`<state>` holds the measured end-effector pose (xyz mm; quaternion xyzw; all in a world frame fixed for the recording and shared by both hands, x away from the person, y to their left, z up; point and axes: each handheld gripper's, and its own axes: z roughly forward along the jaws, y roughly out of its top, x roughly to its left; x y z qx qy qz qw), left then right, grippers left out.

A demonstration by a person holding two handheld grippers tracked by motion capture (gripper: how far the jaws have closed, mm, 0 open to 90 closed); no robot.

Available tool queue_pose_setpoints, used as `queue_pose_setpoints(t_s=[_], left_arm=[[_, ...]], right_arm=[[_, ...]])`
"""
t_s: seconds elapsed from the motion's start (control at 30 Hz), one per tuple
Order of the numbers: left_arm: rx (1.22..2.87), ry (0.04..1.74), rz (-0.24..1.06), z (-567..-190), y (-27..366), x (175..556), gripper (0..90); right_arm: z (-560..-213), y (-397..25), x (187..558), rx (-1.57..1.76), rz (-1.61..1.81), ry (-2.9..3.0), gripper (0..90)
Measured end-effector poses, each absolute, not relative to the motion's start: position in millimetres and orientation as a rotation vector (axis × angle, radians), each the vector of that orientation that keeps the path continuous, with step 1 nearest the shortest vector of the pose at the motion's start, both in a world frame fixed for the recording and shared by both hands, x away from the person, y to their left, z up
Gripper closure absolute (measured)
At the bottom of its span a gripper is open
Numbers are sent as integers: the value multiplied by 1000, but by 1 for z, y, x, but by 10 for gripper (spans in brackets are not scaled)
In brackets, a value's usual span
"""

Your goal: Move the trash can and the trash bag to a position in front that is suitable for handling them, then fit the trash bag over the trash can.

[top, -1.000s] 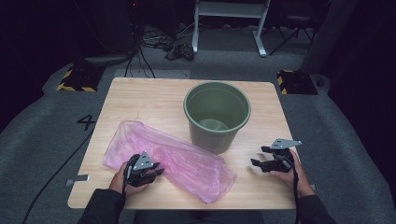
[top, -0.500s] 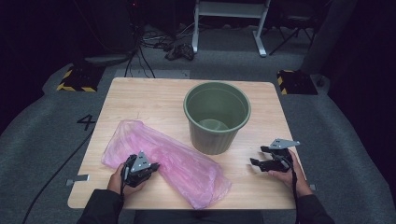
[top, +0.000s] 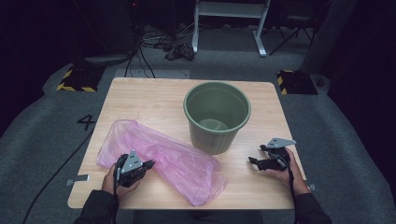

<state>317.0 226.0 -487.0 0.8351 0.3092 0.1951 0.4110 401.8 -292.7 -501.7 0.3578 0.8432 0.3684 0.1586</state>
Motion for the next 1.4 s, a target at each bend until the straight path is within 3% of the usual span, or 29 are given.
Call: queue_pose_setpoints(t_s=[0.47,1.4], left_arm=[[2069,774,519,-480,229,312,893],[1816,755,628,-429,254,301,894]], right_arm=[[-502,-292,402,1030,1054,2404,199],[-503,-293,401,1039,1060,2391,199]])
